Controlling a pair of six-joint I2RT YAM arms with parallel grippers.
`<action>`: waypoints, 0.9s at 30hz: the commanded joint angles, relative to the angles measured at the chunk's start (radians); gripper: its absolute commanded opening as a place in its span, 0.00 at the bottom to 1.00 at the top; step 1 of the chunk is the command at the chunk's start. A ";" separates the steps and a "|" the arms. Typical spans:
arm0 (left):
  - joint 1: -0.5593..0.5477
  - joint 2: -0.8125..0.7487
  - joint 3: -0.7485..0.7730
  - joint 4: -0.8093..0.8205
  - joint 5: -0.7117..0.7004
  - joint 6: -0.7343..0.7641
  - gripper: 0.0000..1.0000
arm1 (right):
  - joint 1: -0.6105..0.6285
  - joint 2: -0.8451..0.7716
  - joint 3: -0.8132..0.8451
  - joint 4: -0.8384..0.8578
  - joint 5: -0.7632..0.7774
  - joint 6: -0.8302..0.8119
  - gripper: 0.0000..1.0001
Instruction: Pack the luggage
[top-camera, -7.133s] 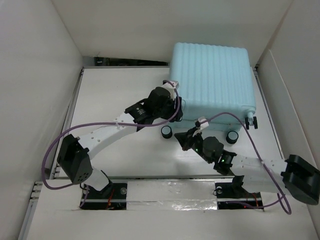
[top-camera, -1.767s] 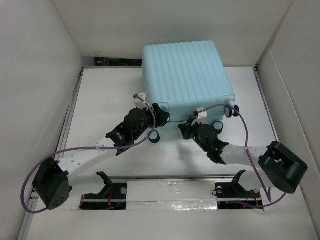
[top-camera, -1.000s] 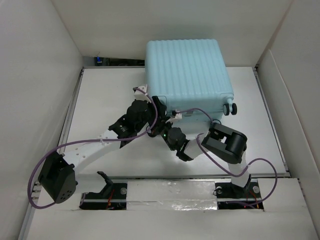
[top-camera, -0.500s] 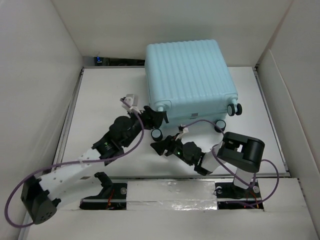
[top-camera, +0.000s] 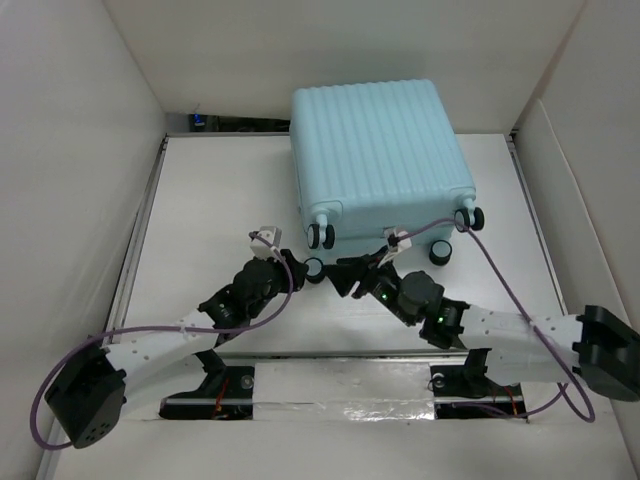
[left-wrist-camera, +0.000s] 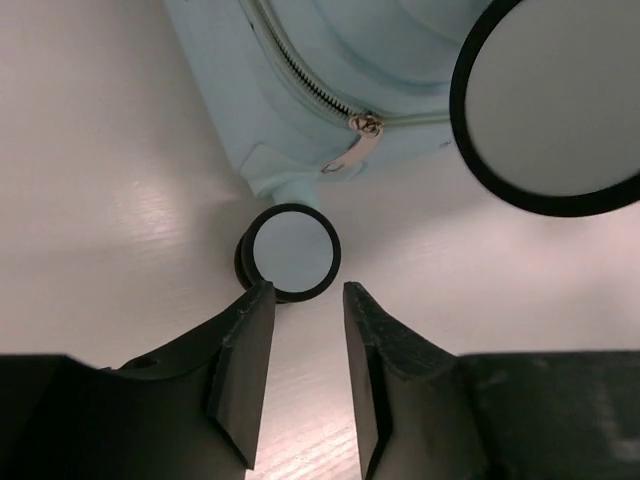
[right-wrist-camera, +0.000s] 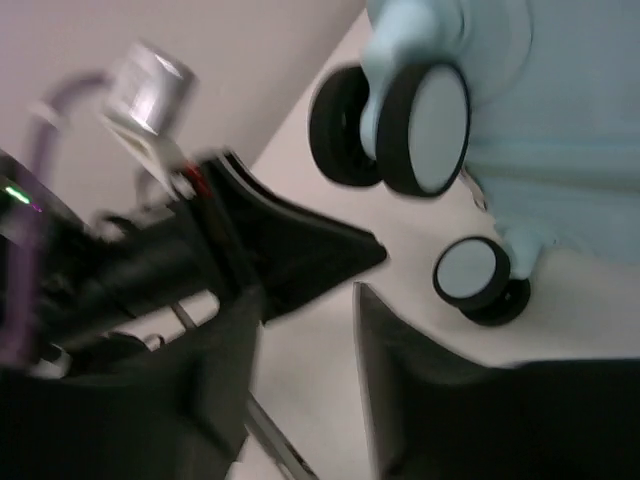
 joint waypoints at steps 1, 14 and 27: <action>0.001 0.064 0.000 0.211 0.039 0.043 0.32 | -0.001 -0.098 0.114 -0.337 0.152 -0.123 0.62; -0.024 0.386 0.107 0.524 -0.062 0.122 0.37 | -0.117 -0.075 0.191 -0.379 -0.012 -0.131 0.71; -0.047 0.546 0.114 0.777 -0.306 0.105 0.32 | -0.139 -0.101 0.096 -0.265 -0.103 -0.096 0.68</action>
